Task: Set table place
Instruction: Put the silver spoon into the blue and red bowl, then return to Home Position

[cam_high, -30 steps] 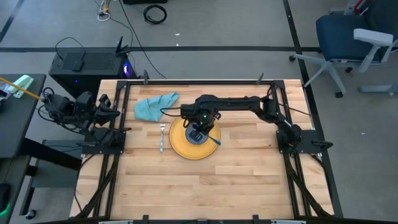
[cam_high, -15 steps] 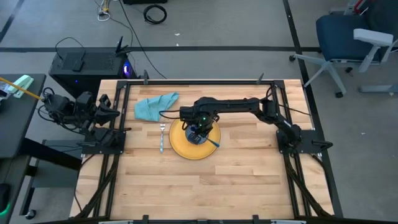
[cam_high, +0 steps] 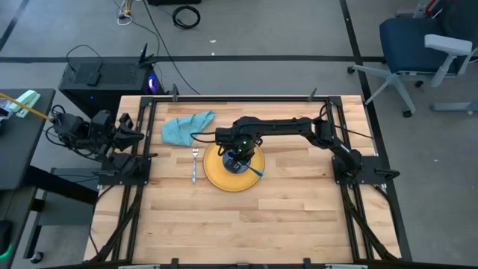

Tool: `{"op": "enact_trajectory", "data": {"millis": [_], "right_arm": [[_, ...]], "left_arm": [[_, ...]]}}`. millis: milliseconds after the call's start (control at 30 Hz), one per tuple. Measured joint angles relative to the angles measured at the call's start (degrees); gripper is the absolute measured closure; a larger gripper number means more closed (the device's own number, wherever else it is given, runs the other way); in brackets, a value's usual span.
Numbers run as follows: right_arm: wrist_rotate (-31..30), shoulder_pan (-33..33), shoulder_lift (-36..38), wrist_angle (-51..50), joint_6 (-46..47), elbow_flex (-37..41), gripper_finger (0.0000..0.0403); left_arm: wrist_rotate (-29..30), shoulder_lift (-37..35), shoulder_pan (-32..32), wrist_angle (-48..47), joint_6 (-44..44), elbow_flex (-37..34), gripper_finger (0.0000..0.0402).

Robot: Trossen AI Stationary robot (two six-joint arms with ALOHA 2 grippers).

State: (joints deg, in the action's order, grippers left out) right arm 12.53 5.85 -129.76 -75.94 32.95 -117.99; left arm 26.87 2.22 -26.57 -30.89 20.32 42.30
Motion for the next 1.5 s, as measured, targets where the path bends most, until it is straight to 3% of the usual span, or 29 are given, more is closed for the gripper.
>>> {"op": "enact_trajectory", "data": {"millis": [533,1000,1100,1300,1400,1500], "right_arm": [[0.0,0.0,0.0,0.9,0.1,0.0,0.0354],[2.0,0.5,1.0,1.9,1.0,-0.1,0.0351],[5.3,0.6,4.0,1.2,1.1,-1.8,0.0351],[4.7,-1.1,16.5,4.5,0.3,-4.3,0.0351],[-0.8,-3.1,24.2,8.0,-0.1,-4.3,0.0351],[-11.2,-6.6,31.0,9.1,-0.5,-4.3,0.0353]], "left_arm": [[0.0,0.0,0.0,0.0,0.0,0.0,0.0361],[0.0,0.0,0.0,0.0,0.0,0.0,0.0373],[0.0,0.0,0.0,0.0,0.0,0.0,0.0368],[0.0,0.0,0.0,0.0,0.0,0.0,0.0361],[0.0,0.0,0.0,0.0,0.0,0.0,0.0362],[0.0,0.0,0.0,0.0,0.0,0.0,0.0366]]}}
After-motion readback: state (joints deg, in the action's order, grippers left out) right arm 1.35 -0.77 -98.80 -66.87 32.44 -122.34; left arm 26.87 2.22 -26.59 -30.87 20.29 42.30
